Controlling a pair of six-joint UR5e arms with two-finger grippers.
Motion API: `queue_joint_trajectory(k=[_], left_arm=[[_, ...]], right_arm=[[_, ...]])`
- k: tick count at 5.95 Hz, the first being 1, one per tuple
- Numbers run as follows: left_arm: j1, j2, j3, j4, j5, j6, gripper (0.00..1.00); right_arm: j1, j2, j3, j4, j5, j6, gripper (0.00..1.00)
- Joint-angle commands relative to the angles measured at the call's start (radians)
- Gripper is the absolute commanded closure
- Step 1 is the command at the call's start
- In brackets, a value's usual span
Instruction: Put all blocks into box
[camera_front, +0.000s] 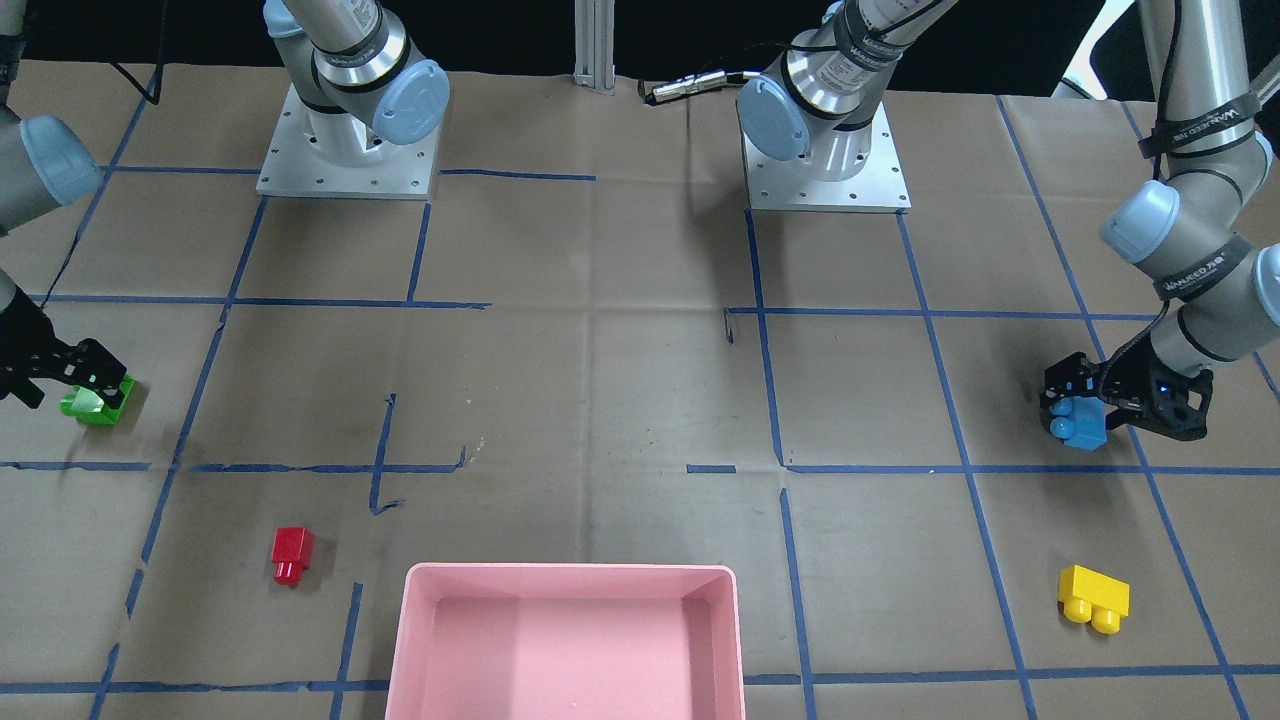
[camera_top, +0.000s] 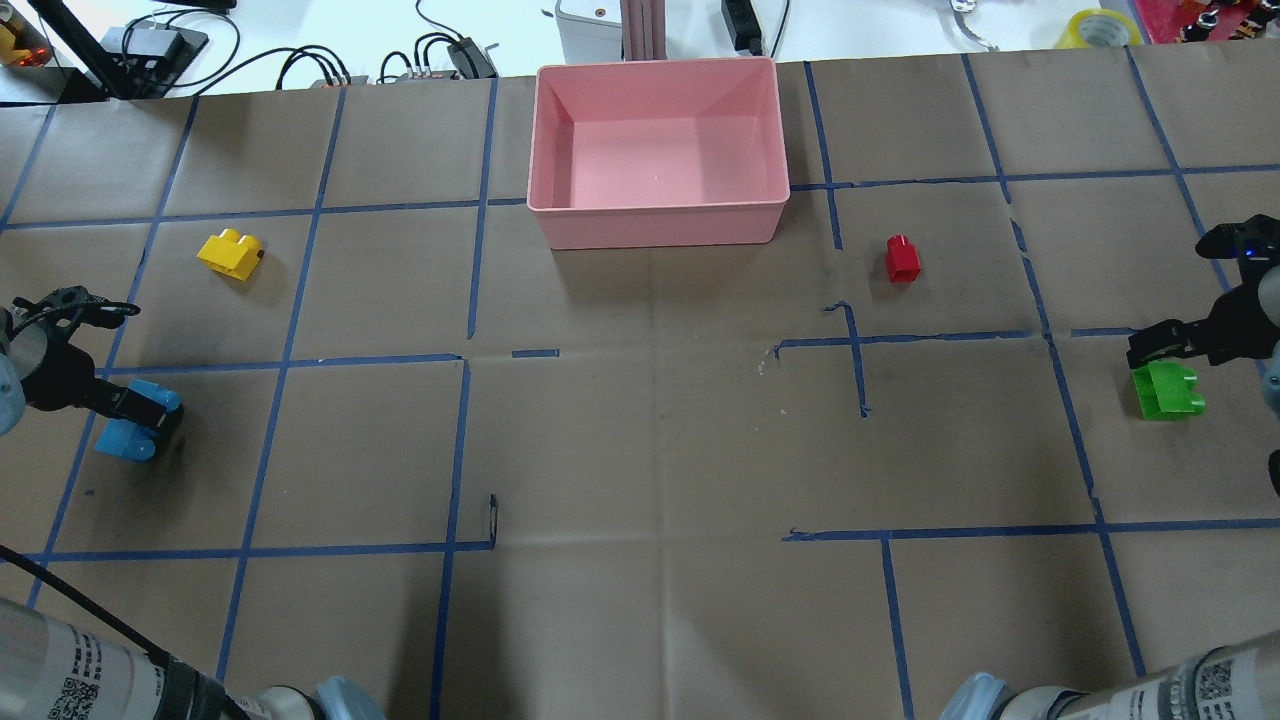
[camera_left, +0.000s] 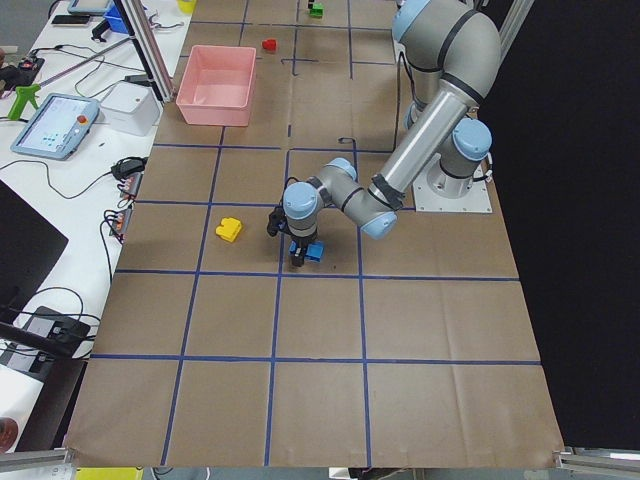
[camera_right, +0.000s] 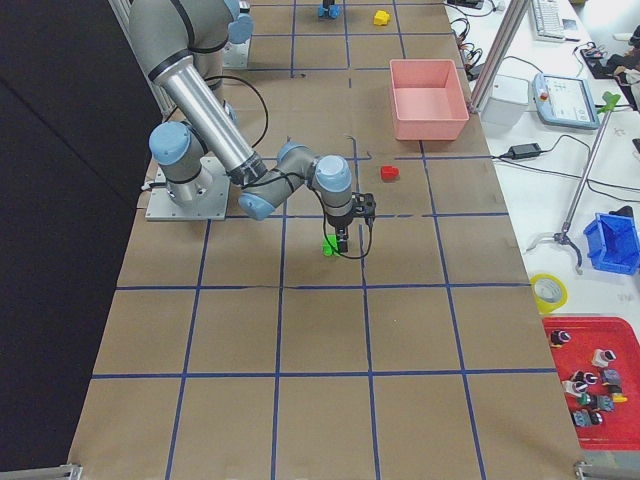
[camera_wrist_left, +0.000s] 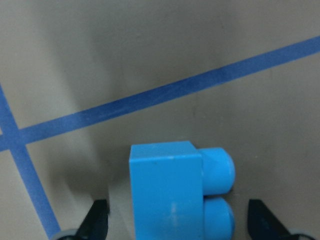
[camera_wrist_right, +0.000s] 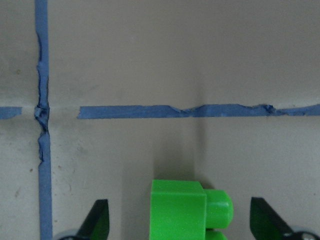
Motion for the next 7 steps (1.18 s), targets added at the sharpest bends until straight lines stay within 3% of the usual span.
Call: queue_joint_trajectory(k=[1,2,5,6,7], left_arm=[[-0.001,0.000,-0.001,0.000,-0.007,0.001,0.12],[-0.002,0.000,-0.001,0.000,-0.001,0.001,0.33],[-0.005,0.014,0.012,0.000,0.005,0.004,0.77],[-0.005,0.020,0.013,-0.001,0.005,0.004,0.92],[-0.005,0.020,0.013,-0.001,0.005,0.004,1.00]], right_arm=[[-0.023,0.003,0.024,-0.003,-0.003,-0.002,0.01],[-0.025,0.008,0.025,-0.003,-0.002,-0.002,0.02],[-0.025,0.031,0.028,-0.015,-0.006,-0.004,0.10],[-0.025,0.029,0.030,-0.013,-0.035,-0.010,0.19],[-0.025,0.029,0.030,-0.013,-0.045,-0.010,0.40]])
